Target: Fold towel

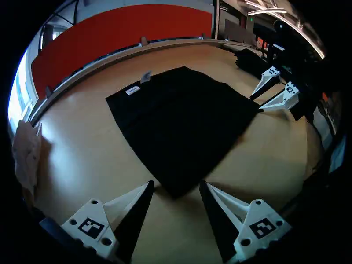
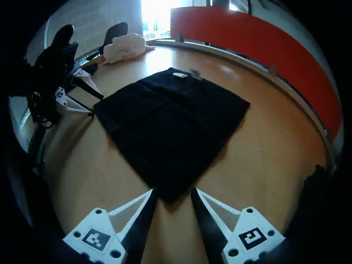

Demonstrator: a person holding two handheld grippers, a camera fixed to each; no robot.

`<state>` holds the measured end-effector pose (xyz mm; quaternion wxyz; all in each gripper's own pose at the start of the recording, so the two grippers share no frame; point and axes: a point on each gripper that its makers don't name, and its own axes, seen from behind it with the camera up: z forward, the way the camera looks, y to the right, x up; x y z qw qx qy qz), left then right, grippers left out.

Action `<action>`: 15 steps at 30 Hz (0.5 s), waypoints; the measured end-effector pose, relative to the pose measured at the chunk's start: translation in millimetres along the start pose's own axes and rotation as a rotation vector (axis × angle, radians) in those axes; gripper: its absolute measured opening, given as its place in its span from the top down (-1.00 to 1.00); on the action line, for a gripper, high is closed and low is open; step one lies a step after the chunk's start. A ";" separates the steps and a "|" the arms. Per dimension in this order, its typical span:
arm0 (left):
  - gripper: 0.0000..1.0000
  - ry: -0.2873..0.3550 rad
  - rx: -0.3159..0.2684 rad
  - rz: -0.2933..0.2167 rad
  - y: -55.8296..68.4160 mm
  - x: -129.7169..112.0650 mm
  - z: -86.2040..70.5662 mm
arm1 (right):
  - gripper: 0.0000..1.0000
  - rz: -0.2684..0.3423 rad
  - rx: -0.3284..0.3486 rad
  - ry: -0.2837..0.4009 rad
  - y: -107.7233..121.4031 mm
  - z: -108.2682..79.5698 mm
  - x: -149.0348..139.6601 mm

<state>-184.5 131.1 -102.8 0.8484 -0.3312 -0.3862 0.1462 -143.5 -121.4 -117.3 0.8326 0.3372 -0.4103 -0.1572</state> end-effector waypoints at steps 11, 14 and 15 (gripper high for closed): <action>-0.13 -0.007 0.003 -0.004 5.1 0.3 0.3 | 0.31 -0.012 0.015 -0.001 -4.2 0.4 -0.2; 0.00 -0.010 0.006 -0.004 6.9 0.9 0.0 | 0.47 -0.008 0.015 -0.001 -4.8 0.2 -1.0; 0.10 -0.011 0.008 -0.006 7.1 0.9 -0.2 | 0.52 -0.004 0.015 -0.001 -4.9 0.0 -1.2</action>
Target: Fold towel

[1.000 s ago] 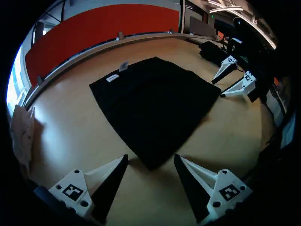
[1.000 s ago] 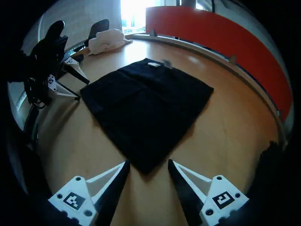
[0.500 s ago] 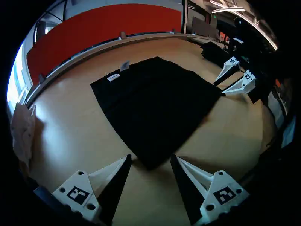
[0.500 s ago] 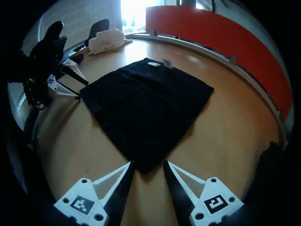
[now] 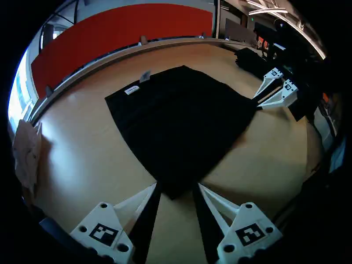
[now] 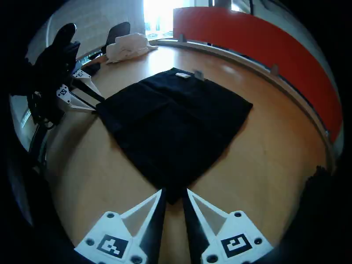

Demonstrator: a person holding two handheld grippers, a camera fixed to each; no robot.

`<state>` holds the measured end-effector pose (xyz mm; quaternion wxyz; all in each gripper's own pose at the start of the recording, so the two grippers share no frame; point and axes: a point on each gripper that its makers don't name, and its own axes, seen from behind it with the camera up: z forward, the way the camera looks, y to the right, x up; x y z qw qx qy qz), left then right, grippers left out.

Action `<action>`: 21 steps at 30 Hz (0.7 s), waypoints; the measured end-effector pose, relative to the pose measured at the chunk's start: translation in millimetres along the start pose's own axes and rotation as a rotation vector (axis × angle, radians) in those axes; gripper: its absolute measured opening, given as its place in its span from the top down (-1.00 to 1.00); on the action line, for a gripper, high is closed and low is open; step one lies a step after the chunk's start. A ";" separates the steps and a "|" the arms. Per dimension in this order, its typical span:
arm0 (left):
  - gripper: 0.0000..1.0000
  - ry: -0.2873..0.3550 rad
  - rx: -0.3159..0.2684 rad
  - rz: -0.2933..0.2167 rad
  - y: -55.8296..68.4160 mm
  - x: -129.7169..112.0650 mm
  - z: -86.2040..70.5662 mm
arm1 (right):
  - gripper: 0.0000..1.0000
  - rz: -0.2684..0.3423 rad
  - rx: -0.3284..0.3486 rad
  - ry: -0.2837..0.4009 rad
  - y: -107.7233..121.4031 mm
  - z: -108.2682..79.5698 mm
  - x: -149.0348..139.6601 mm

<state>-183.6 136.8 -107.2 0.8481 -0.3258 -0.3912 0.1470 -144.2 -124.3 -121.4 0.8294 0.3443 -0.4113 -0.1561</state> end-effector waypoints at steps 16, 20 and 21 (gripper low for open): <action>0.76 -0.017 0.038 -0.048 -4.1 0.7 -1.4 | 0.69 0.039 0.016 0.013 -7.6 -5.7 7.2; 0.76 -0.023 0.040 -0.053 -4.3 0.9 -2.3 | 0.70 0.039 0.017 0.018 -7.9 -9.2 8.6; 0.77 -0.026 0.040 -0.057 -4.5 1.0 -2.7 | 0.70 0.039 0.016 0.020 -7.9 -10.1 9.4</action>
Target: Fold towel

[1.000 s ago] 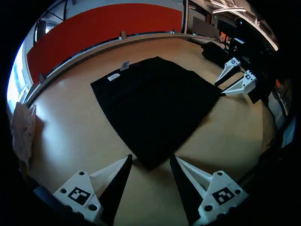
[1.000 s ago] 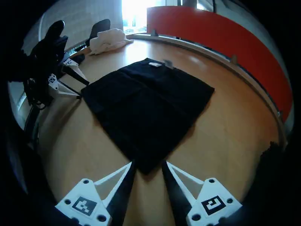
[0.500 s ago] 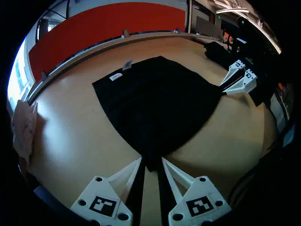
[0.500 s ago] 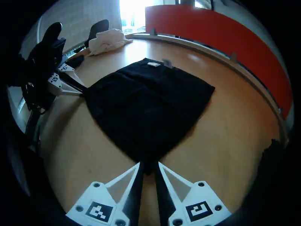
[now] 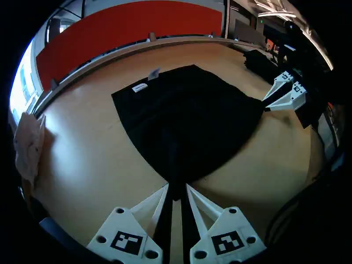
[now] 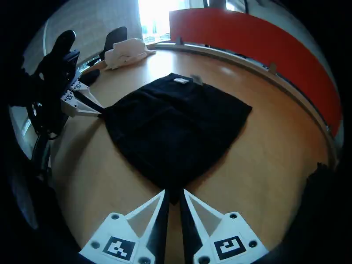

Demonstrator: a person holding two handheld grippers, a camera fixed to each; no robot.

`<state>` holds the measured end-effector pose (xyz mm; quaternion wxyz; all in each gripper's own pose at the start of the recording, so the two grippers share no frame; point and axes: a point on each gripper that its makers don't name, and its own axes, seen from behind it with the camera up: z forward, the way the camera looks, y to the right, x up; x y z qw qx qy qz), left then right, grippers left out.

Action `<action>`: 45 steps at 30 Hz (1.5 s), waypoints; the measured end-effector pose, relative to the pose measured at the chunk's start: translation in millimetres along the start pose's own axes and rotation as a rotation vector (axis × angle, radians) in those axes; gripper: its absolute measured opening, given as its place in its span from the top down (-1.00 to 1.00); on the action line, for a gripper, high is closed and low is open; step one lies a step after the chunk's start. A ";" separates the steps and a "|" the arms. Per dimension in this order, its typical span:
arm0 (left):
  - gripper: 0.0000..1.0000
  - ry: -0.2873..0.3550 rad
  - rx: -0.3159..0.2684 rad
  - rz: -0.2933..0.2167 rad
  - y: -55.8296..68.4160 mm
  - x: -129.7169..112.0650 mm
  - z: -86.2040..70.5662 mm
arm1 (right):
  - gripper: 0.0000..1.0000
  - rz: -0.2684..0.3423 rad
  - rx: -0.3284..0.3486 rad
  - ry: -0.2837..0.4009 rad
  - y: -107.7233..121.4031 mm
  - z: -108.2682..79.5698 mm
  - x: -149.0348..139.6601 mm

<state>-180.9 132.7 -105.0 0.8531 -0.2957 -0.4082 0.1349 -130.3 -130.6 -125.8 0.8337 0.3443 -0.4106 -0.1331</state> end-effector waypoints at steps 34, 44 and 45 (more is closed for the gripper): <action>0.77 0.076 0.030 -0.065 -0.3 64.6 -71.7 | 0.70 0.004 -0.046 0.113 3.0 -69.0 67.8; 0.77 0.088 0.031 -0.084 1.7 77.4 -88.4 | 0.70 0.002 -0.050 0.133 1.8 -86.2 79.0; 0.77 0.088 0.031 -0.087 2.0 78.1 -89.9 | 0.70 0.001 -0.050 0.134 1.2 -87.5 79.4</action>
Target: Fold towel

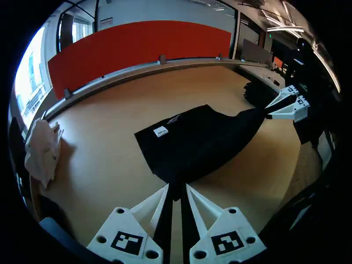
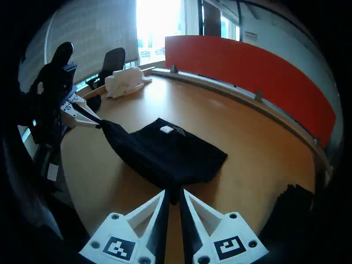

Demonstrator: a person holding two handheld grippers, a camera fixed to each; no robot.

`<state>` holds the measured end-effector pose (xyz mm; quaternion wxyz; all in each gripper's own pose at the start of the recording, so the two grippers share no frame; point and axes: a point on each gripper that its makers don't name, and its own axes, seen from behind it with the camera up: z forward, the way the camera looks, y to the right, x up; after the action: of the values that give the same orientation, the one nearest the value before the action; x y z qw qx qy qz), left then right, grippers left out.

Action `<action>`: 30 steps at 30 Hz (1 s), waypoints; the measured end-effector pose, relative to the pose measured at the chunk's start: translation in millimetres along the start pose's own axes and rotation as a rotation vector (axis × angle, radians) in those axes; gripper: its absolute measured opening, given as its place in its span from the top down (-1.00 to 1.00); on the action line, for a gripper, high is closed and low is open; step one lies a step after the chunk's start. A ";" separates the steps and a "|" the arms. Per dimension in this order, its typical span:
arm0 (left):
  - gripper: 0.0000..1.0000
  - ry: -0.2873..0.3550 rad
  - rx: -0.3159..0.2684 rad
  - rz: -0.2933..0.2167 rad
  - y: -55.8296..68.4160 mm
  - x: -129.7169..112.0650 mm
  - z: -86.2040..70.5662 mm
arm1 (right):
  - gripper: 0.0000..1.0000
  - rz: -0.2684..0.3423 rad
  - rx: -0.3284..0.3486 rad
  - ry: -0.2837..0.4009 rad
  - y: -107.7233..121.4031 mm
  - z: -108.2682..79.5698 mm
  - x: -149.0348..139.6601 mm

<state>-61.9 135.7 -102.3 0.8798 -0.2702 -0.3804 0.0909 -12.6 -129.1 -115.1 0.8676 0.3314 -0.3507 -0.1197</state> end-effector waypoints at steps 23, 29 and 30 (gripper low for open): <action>0.77 0.001 -0.018 -0.013 9.8 12.5 -33.9 | 0.70 -0.026 0.014 0.013 -10.2 -31.0 19.1; 0.77 -0.004 -0.021 -0.016 11.1 9.8 -35.2 | 0.70 -0.021 0.020 0.009 -12.4 -32.4 15.7; 0.77 -0.004 -0.020 -0.016 11.2 9.8 -34.9 | 0.70 -0.022 0.020 0.008 -12.5 -32.0 15.1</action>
<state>-29.5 134.4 -122.0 0.8769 -0.2758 -0.3853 0.0804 20.7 -129.4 -132.6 0.8644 0.3443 -0.3449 -0.1242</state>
